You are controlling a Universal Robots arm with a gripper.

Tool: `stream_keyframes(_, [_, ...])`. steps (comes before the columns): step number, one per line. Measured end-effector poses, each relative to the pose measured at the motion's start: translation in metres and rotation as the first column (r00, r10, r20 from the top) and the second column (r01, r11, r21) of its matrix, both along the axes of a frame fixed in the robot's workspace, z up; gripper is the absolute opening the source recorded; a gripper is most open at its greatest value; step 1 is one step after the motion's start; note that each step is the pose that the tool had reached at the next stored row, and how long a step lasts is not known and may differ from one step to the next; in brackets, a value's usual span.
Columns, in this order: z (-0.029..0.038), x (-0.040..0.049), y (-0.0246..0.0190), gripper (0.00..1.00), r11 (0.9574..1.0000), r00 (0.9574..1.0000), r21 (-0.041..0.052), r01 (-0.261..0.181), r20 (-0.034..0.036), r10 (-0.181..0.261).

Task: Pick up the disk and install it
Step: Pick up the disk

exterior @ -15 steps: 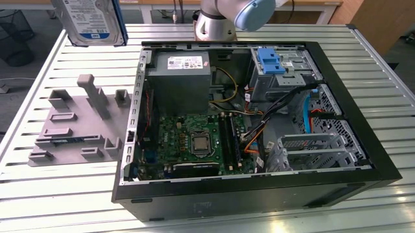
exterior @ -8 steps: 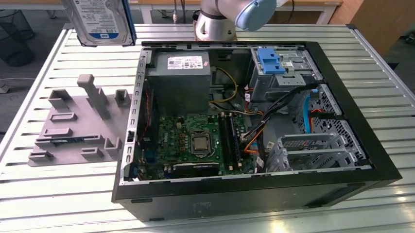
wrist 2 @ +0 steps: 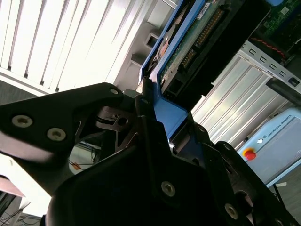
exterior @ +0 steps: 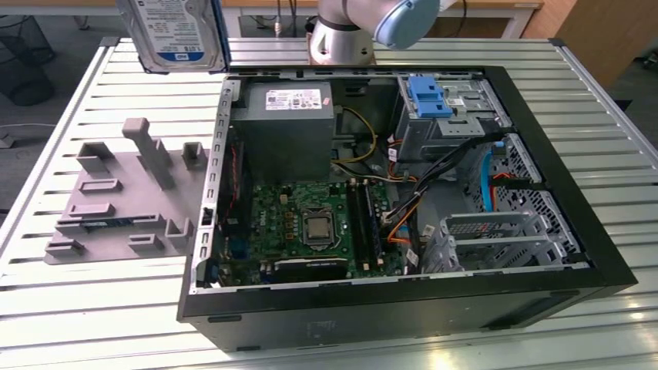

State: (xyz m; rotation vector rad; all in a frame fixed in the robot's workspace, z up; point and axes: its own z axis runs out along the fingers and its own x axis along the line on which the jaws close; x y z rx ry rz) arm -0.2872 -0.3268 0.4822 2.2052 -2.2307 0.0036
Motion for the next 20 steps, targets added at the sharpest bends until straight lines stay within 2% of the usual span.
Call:
stream_keyframes(3, [0.0000, 0.0044, 0.0000, 0.36, 1.0000, 1.0000, 0.0000, 0.000, 0.0000, 0.000])
stream_keyframes(8, [0.0000, 0.0050, -0.0001, 0.36, 1.0000, 1.0000, 0.0000, 0.000, 0.0000, 0.000])
stream_keyframes(11, [0.0000, 0.0050, -0.0020, 0.36, 1.0000, 1.0000, 0.0000, 0.000, 0.0000, 0.000])
stream_keyframes(16, [0.0001, 0.0050, -0.0091, 0.36, 1.0000, 1.0000, -0.0001, 0.000, -0.0001, 0.000])
stream_keyframes(20, [0.0000, 0.0049, -0.0164, 0.36, 1.0000, 1.0000, 0.0000, 0.000, 0.0001, 0.000])
